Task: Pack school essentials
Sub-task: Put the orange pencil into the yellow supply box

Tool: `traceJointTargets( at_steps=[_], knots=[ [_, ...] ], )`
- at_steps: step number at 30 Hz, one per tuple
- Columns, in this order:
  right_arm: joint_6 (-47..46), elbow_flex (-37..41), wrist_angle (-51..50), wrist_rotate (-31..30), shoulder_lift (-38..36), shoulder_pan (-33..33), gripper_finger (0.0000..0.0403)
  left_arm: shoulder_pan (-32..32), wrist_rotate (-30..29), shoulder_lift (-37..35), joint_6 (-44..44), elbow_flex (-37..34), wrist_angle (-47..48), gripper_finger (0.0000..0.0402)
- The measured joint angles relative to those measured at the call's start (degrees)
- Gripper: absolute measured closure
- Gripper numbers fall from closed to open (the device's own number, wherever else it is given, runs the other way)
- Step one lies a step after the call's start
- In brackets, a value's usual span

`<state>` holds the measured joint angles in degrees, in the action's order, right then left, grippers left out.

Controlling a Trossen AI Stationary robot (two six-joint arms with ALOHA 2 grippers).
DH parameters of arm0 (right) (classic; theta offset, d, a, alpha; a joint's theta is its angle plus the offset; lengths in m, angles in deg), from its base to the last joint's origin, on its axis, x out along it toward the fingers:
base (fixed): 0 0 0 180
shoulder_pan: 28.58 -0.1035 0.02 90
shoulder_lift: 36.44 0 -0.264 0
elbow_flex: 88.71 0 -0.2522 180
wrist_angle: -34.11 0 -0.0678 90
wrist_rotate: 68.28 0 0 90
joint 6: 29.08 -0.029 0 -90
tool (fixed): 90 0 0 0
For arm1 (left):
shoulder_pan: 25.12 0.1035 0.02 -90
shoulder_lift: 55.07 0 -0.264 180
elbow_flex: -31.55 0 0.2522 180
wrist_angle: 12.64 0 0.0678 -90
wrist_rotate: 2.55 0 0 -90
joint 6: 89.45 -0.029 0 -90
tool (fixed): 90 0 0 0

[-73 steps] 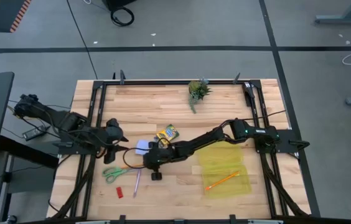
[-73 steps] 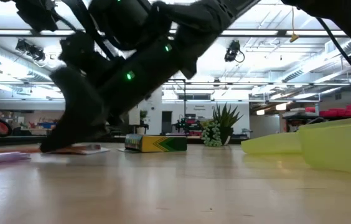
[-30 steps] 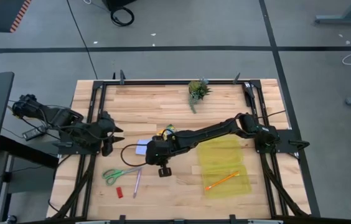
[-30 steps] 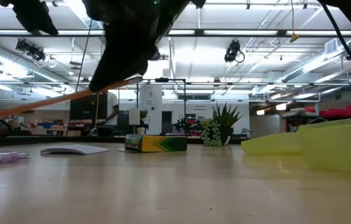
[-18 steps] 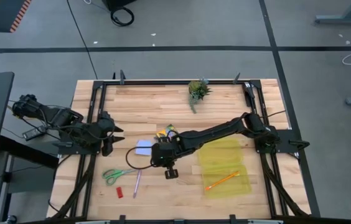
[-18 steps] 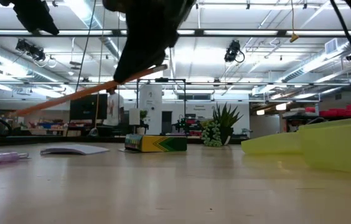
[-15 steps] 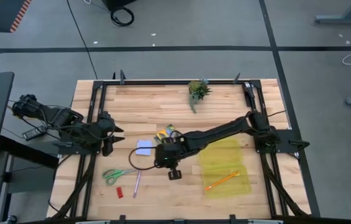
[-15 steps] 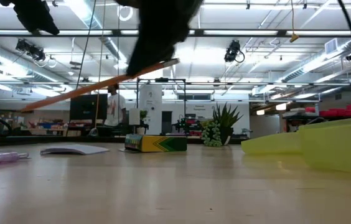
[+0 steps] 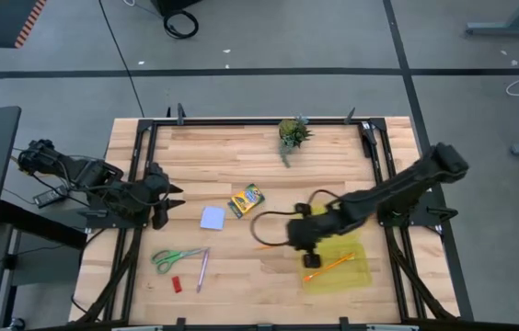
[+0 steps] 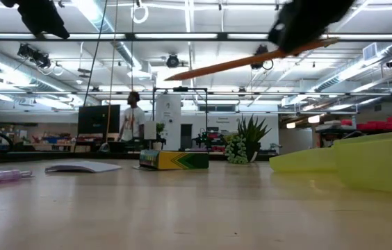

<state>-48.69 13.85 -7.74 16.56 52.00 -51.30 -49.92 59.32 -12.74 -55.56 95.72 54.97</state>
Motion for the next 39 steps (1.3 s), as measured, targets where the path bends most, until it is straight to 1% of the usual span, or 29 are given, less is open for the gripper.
traceJointTargets(
  at_steps=[7,13,18,23,25,29,33,39],
  knots=[
    [-4.01,10.37,-1.52,-0.55,-13.12,-8.00,0.0368,0.00,-3.47,0.02,0.01,0.00,-0.09,0.0230],
    [-5.68,18.11,-2.37,-0.60,-20.25,-13.88,0.0368,0.00,-4.08,0.04,0.25,0.00,-0.09,0.0230],
    [-5.90,23.83,-0.98,-0.60,-21.72,-17.61,0.0368,0.00,-5.83,0.02,5.46,0.00,-0.11,0.0230],
    [-6.24,27.82,1.28,-0.60,-21.70,-20.57,0.0368,0.00,-5.95,0.04,12.34,0.00,-1.17,0.0230],
    [-6.20,28.48,1.84,-0.65,-21.96,-21.55,0.0368,0.00,-5.94,0.02,13.48,0.00,-1.63,0.0230],
    [-6.00,29.08,2.37,-2.33,-23.57,-23.20,0.0368,0.00,-5.94,0.02,13.53,0.00,-1.90,0.0230],
    [-6.40,30.64,2.51,-2.54,-24.61,-24.40,0.0368,0.00,-5.94,0.02,13.49,0.00,-1.79,0.0230],
    [-4.83,33.07,9.00,-2.56,-23.64,-24.72,0.0368,0.00,-5.89,0.03,15.41,0.00,-2.01,0.0230]
  ],
)
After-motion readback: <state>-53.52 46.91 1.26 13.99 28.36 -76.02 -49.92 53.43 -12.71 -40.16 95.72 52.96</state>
